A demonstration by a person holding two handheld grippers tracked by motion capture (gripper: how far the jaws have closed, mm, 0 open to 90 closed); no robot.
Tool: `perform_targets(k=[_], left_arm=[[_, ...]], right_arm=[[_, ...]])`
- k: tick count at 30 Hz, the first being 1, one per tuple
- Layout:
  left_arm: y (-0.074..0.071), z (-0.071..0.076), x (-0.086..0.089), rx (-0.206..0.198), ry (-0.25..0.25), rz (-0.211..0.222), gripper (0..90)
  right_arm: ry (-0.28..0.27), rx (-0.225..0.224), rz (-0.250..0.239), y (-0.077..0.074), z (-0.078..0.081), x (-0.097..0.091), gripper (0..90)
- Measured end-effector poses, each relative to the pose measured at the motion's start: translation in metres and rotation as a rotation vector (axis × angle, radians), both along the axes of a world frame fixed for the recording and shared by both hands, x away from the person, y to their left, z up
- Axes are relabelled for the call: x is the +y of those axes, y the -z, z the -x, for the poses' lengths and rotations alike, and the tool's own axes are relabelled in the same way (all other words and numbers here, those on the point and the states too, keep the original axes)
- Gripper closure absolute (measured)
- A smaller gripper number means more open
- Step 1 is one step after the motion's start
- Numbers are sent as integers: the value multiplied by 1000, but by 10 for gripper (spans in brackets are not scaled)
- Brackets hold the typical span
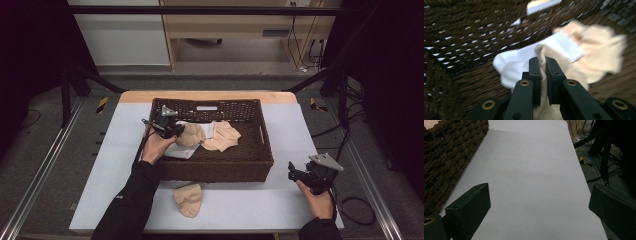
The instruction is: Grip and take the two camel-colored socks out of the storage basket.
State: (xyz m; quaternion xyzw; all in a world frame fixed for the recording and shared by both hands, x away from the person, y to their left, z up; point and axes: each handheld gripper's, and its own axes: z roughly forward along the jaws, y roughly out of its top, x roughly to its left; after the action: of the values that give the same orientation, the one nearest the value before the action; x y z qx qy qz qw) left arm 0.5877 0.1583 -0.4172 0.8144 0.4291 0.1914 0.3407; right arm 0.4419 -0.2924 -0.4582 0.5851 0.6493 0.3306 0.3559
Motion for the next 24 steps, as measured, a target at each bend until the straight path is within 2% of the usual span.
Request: perform_targets(k=[2,3,5,6,9,11,12,14,19,24], left_arm=[[4,-1,1,29,-9,-43,774],[5,-1,2,21,-12,-61,739],[5,-1,5,17,-19,-52,615],[5,-1,5,7,-15,-50,573],[4,-1,4,-62,2,-47,436],[2,-2,4,-97,18,-4,408],[1,-3,3,-107,33,26,396],[1,-4,3,-114,35,48,389],[4,-5,-2,-90,56,37,414],[8,-2,-7,-35,115,-17,509]], right_arm=[[0,-1,1,0,0,0,40],[-2,-1,0,0,0,0,40],[-5,-2,1,0,0,0,41],[-5,-3,2,0,0,0,41],[-2,-3,-4,0,0,0,41],[-1,-2,-3,0,0,0,41],[-3,-3,-2,0,0,0,41],[-3,1,-2,0,0,0,41],[-4,2,-4,0,0,0,41],[-3,5,-1,0,0,1,41]])
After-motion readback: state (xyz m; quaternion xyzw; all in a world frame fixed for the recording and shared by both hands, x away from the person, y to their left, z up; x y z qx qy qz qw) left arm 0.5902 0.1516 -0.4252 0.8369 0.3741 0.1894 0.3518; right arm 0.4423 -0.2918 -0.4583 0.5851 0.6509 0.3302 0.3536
